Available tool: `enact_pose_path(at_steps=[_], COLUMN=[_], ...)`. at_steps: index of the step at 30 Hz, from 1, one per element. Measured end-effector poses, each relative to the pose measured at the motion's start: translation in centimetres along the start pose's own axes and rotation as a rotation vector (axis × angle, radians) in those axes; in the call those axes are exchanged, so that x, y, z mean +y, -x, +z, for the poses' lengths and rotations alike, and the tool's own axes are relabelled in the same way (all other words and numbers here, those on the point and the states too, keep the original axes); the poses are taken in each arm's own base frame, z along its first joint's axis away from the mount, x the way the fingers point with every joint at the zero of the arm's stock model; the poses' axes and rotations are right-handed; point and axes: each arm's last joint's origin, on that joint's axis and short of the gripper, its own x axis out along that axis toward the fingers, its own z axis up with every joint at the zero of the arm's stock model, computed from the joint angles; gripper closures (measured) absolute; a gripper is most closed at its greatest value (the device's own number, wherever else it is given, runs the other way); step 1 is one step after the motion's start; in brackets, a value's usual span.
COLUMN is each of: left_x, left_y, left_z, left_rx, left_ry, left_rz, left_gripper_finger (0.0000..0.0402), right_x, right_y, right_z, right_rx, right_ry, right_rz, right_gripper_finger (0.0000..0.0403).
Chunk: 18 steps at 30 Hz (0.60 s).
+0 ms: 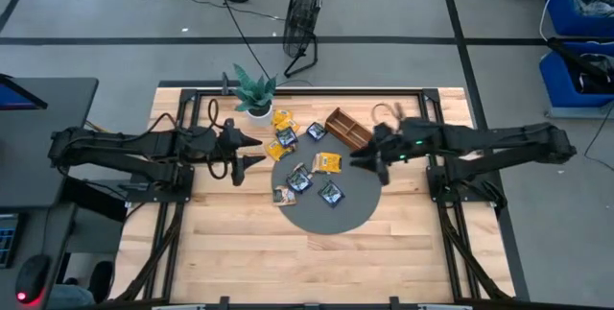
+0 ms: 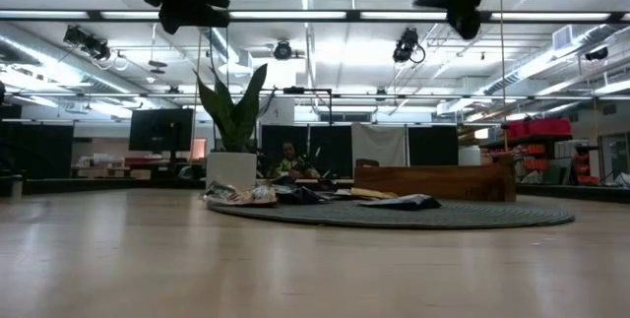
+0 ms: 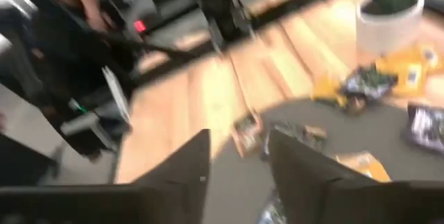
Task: Pick & Place Tea
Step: Put the black tea bag into the middle section of the wooden organizer
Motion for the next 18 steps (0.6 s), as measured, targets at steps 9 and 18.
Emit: enact_pose_path(at_steps=[9, 18], left_x=[0.1, 0.1], left_y=[0.0, 0.0], left_z=[-0.3, -0.4], left_rx=[0.030, 0.041], left_ry=[0.012, 0.008], left_rz=[0.007, 0.009], left_gripper_finger=[0.0179, 0.0190], right_x=[-1.0, -1.4], right_y=[-6.3, -10.8], right_z=[-3.7, -8.5], right_rx=[0.286, 0.512], right_ry=[0.115, 0.155], right_rz=[-0.059, -0.133], right_gripper_finger=[0.0136, 0.0141])
